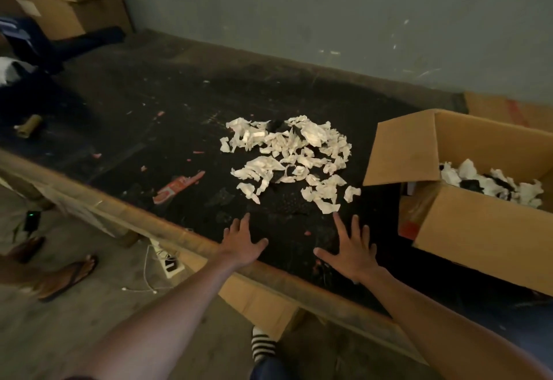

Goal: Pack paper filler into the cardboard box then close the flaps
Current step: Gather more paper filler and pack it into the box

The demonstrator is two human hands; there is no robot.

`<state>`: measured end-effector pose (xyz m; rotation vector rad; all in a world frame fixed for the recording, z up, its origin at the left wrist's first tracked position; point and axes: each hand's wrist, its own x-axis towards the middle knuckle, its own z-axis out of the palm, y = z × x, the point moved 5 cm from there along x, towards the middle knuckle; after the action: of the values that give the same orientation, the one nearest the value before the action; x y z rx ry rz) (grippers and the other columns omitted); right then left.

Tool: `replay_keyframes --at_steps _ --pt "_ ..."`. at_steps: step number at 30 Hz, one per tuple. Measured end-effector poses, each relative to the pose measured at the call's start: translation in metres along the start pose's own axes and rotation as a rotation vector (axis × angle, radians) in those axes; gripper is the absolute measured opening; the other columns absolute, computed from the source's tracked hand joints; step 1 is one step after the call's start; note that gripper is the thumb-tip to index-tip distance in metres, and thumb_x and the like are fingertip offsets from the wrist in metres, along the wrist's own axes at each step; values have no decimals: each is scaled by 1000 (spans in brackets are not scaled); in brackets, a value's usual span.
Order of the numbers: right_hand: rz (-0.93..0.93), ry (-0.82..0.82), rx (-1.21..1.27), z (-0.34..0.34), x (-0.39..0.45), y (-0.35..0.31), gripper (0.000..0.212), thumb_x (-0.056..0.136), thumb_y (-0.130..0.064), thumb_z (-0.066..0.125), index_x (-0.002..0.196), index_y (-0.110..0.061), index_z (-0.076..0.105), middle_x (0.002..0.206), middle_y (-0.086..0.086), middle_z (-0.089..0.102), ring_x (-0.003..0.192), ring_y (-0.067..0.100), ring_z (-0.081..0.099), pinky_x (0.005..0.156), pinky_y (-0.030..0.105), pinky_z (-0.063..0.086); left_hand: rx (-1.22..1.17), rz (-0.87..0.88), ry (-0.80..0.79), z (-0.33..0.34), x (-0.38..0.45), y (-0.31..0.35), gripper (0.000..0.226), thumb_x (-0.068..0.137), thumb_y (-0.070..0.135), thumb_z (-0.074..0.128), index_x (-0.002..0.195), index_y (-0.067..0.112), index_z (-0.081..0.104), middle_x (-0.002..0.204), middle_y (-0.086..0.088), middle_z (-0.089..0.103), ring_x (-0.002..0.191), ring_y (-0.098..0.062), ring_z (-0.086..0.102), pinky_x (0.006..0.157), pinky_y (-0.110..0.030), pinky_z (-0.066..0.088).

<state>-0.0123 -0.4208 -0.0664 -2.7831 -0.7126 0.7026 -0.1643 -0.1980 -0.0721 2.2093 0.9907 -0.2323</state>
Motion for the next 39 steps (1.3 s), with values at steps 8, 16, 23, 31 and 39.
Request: replay_keyframes --at_steps 8,16,23,31,39 --pt "45 142 -61 11 84 -31 116 59 -100 27 137 -47 -40 154 9 -42 142 40 -33 109 71 -10 280 79 72 -4 82 -11 125 70 89 43 148 29 -33 160 -13 -28 146 -39 -25 117 -53 -14" --pt "-6 162 -101 -4 184 -90 83 85 -82 11 144 -45 -32 158 10 -32 144 38 -28 115 64 -11 406 306 82 -33 189 23 85 94 67 26 155 27 -16 159 0 -25 149 -33 -22 114 -54 -16" --pt "-158 622 267 -57 193 -116 50 96 -55 41 139 -30 44 146 1 45 138 23 36 111 53 30 98 460 325 -105 218 13 56 74 44 45 127 23 48 133 -5 38 121 -25 34 102 -50 34" --pt "193 468 564 -49 225 -68 66 96 -54 44 154 -37 17 166 0 5 151 27 7 120 54 17 -82 254 215 -130 290 -7 83 95 58 44 157 19 4 166 -9 1 152 -25 -1 122 -51 1" --pt "-121 552 369 -65 210 -147 50 97 -57 34 136 -30 52 135 -5 54 123 8 42 104 46 37 -43 613 98 -142 297 41 60 93 61 39 144 30 37 134 1 45 124 -17 36 108 -49 36"
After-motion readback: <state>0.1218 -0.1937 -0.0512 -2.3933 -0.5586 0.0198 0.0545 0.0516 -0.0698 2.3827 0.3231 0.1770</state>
